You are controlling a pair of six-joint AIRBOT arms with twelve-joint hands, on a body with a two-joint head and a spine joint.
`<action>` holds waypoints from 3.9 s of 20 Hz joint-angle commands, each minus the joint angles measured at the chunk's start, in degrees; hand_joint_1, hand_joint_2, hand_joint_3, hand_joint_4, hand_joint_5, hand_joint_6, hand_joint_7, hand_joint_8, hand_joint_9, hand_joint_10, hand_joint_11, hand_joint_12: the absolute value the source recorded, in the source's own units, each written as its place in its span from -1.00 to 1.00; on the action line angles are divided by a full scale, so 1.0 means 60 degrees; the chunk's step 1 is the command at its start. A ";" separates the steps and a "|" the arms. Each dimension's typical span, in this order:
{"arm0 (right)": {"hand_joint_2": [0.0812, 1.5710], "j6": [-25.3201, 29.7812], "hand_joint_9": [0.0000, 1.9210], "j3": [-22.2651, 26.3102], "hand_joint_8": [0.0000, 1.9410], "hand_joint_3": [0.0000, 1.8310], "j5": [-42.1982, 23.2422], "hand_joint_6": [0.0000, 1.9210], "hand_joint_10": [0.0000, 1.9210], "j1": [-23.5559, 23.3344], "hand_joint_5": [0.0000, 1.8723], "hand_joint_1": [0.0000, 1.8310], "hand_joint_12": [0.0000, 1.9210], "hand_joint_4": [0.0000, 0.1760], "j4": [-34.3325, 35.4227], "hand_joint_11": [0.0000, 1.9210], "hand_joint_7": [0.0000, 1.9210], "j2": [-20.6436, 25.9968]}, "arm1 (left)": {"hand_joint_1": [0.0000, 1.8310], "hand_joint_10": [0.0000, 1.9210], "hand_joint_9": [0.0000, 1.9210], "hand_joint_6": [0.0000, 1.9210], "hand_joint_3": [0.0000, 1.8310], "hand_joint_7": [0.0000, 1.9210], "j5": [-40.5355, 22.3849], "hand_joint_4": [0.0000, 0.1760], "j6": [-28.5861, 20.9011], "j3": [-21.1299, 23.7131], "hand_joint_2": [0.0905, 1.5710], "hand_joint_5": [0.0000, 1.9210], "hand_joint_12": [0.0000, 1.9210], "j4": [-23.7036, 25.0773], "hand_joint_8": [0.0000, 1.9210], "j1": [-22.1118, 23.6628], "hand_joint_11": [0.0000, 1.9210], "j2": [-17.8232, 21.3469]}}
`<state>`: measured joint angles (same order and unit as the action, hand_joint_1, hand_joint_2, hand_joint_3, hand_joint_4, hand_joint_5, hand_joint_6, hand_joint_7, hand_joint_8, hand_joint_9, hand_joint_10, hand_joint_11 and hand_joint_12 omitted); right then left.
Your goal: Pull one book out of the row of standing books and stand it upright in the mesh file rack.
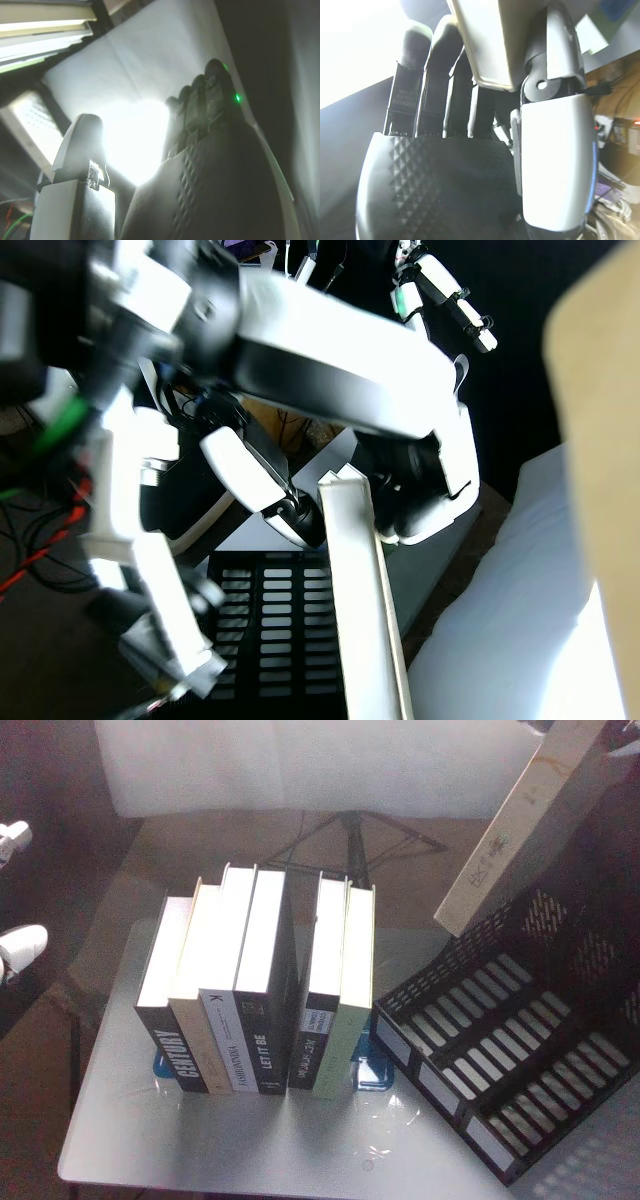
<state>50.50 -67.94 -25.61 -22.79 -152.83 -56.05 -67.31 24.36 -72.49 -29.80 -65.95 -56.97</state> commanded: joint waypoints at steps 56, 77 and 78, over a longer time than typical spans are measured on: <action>0.39 0.1270 0.22 -0.2585 0.16 -0.99 0.1828 0.01 0.71 0.2868 0.01 0.37 0.98 -1.00 -0.2412 0.25 0.02 -0.1805 | -0.38 -1.00 -1.00 -1.00 -1.00 -1.00 -0.1466 -0.72 -0.0383 -0.0344 0.76 -0.96 -1.00 -0.0233 -1.00 -0.0224 -1.00 -0.0384; 0.39 0.1262 -0.79 -0.2654 -1.00 -0.98 0.1873 -0.97 -0.29 0.3553 -0.68 -0.10 0.63 -1.00 -0.2449 -1.00 -0.68 -0.1993 | -0.38 -1.00 -1.00 -1.00 -1.00 -1.00 -0.1499 -0.84 -0.0457 -0.0379 0.77 -0.95 -1.00 -0.0245 -1.00 -0.0248 -1.00 -0.0426; 0.45 0.1266 -0.88 -0.2607 -1.00 -0.97 0.1873 -0.99 -0.34 0.3553 -0.74 -0.15 0.51 -0.97 -0.2448 -1.00 -0.76 -0.1992 | -0.41 -1.00 -1.00 -1.00 -1.00 -1.00 -0.1503 -0.73 -0.0467 -0.0378 0.77 -0.96 -1.00 -0.0243 -1.00 -0.0248 -1.00 -0.0426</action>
<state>58.46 -83.53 -19.20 -1.13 -166.12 -68.84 -69.04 22.00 -74.35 -30.48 -67.44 -59.77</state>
